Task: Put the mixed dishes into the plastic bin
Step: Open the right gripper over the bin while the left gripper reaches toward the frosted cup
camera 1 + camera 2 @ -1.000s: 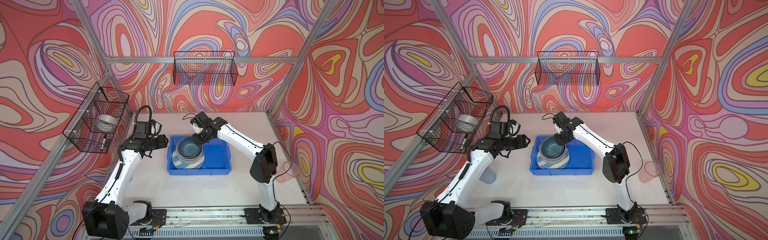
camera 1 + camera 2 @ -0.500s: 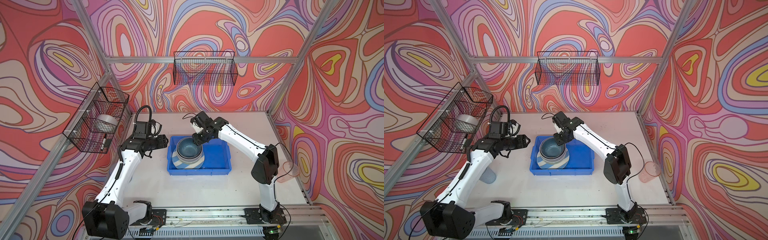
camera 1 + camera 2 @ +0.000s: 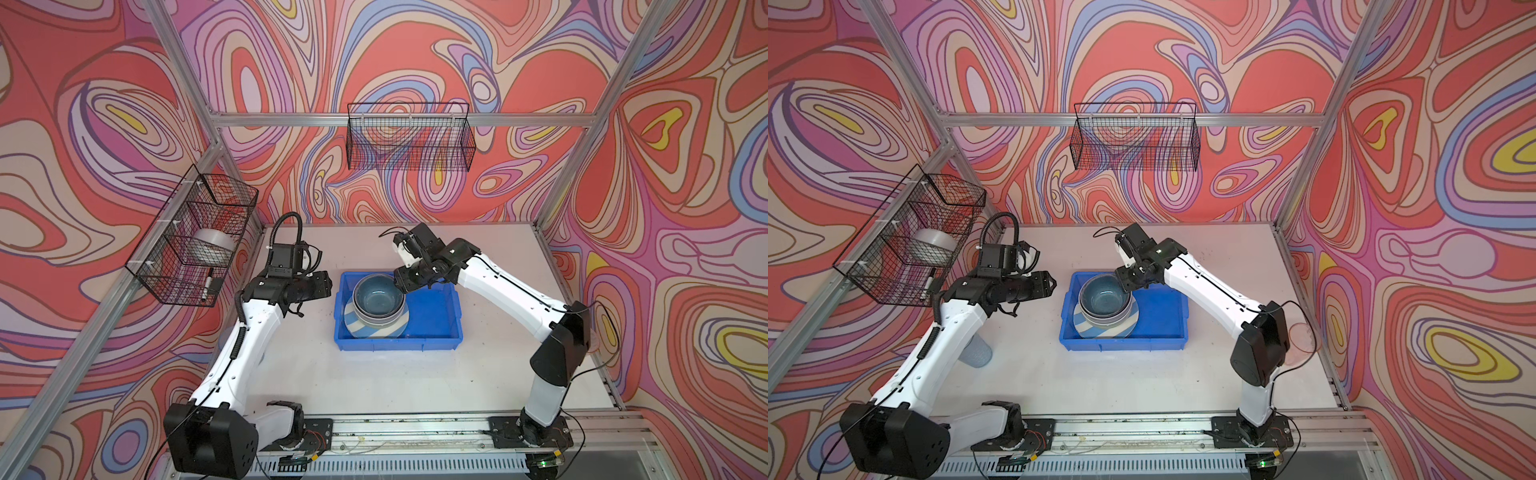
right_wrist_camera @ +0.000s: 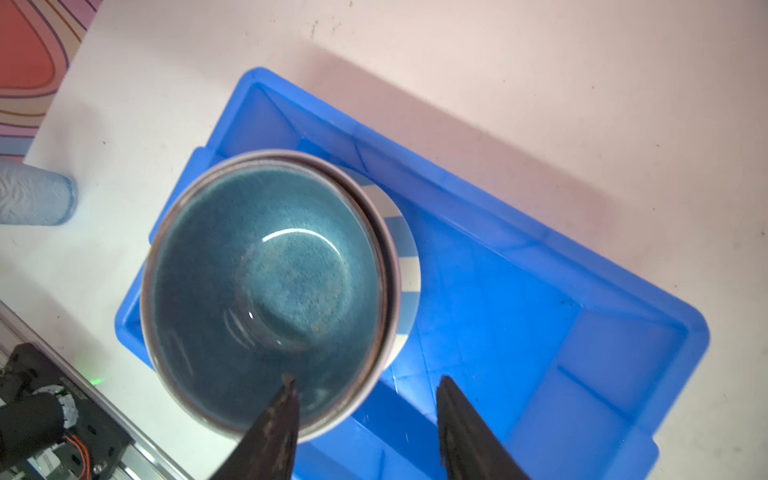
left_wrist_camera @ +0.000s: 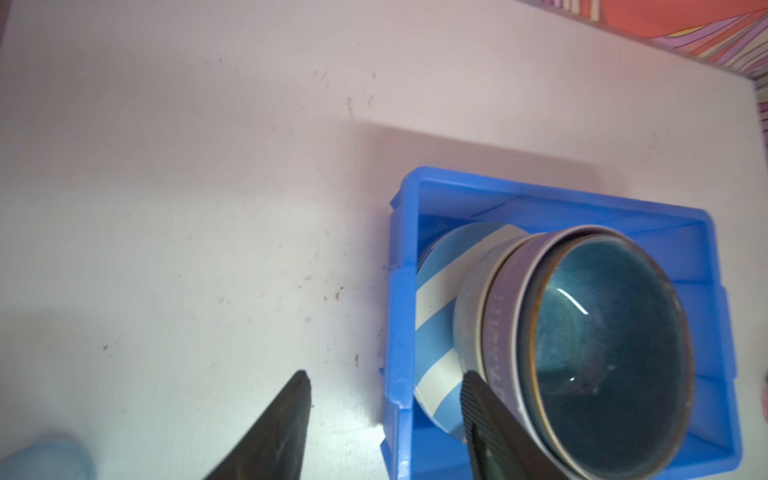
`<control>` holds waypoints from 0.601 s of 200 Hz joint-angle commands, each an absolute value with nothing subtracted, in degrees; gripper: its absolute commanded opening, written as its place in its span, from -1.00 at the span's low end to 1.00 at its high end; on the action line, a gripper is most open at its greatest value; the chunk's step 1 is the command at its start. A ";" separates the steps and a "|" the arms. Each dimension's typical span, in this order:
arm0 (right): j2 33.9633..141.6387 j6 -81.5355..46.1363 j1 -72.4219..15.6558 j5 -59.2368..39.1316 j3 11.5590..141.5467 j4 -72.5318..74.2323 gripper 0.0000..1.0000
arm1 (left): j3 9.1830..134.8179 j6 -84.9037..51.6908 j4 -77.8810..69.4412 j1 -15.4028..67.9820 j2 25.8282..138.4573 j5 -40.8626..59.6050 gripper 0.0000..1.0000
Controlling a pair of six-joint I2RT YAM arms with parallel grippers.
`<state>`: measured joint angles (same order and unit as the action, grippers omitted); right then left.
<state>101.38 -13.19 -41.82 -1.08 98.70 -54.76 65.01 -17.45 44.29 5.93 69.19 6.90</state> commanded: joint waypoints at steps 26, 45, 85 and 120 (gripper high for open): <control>92.90 -15.81 -42.19 1.40 87.31 -49.15 0.27 | 70.24 -20.81 62.20 5.62 63.80 -10.57 0.24; 91.77 -16.08 -42.09 0.95 84.06 -47.19 0.30 | 71.55 -21.25 65.53 5.62 63.46 -14.29 0.24; 90.92 -15.74 -41.41 -0.57 80.26 -44.28 0.30 | 70.24 -11.78 66.02 5.54 64.77 -21.82 0.16; 90.69 -15.13 -40.37 -3.11 78.76 -42.74 0.31 | 68.10 -8.26 67.46 4.41 63.91 -29.49 0.19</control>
